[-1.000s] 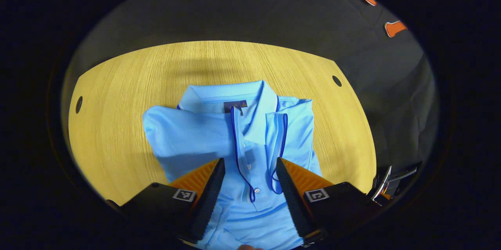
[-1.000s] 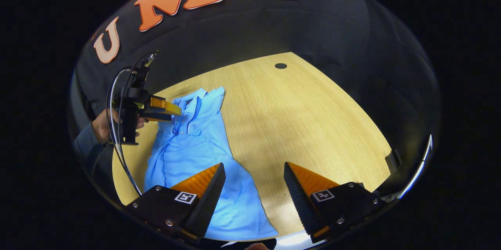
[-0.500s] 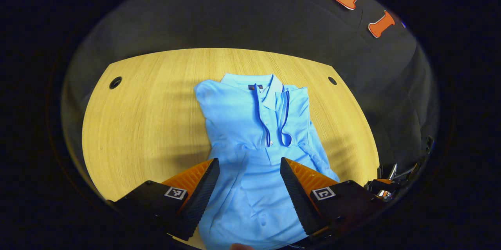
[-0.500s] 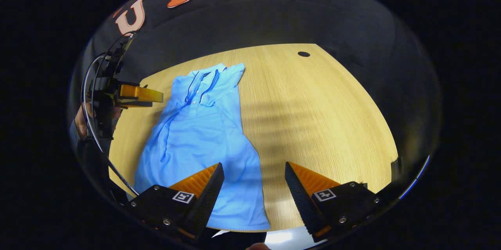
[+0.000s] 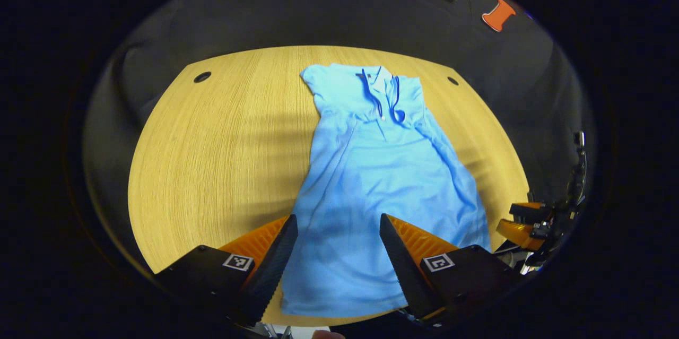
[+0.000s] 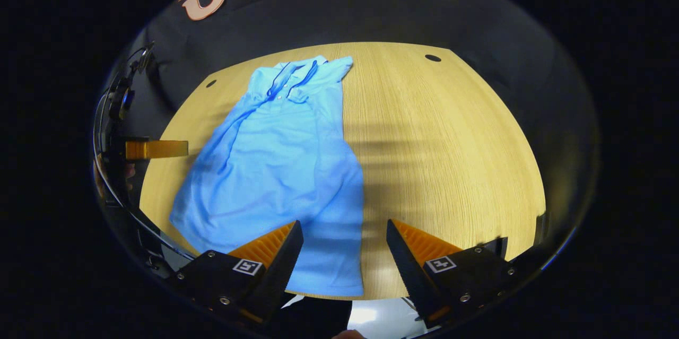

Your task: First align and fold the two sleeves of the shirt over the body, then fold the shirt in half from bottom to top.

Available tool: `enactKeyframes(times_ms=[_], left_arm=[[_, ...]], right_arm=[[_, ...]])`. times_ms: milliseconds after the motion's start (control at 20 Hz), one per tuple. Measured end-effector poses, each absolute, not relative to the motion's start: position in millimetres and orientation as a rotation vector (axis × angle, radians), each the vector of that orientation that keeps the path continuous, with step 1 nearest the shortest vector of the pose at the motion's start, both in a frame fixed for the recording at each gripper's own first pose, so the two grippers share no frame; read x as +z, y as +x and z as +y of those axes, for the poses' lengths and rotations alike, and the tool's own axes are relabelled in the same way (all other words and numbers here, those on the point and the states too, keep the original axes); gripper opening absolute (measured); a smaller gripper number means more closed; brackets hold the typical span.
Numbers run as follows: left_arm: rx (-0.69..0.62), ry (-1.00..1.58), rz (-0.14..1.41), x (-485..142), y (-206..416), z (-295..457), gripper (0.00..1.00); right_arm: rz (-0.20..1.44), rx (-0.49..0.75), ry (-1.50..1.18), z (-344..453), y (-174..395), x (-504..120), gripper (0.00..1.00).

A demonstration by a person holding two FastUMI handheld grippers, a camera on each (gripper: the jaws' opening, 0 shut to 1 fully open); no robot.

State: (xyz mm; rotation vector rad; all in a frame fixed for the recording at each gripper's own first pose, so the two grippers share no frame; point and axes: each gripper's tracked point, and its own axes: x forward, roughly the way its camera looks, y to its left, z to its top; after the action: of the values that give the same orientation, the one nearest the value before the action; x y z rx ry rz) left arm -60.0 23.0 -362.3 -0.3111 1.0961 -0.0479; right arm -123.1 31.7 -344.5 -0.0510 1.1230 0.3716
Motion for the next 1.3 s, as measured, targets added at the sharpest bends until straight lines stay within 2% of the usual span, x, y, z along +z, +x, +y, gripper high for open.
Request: enactKeyframes(times_ms=[350,550,850,1200,1300], left_arm=[[-0.017,-0.318,1.190,-397.5,-143.3,13.2,1.00],[-0.002,-0.284,1.211,-412.3,-167.9,14.6,1.00],[0.037,-0.198,1.210,-424.2,-182.9,23.2,0.98],[0.149,-0.211,1.146,-425.9,-188.7,29.9,1.00],[0.192,-0.217,1.153,-422.8,-191.3,39.6,1.00]], right_arm=[[1.202,0.379,-0.070,26.2,-165.7,-368.8,0.96],[1.253,0.376,-0.091,22.8,-188.7,-381.6,0.94],[1.252,0.353,-0.156,18.4,-197.3,-392.4,0.75],[1.206,0.353,-0.154,31.8,-200.9,-391.3,0.34],[1.203,0.370,-0.163,33.2,-200.7,-390.9,0.26]])
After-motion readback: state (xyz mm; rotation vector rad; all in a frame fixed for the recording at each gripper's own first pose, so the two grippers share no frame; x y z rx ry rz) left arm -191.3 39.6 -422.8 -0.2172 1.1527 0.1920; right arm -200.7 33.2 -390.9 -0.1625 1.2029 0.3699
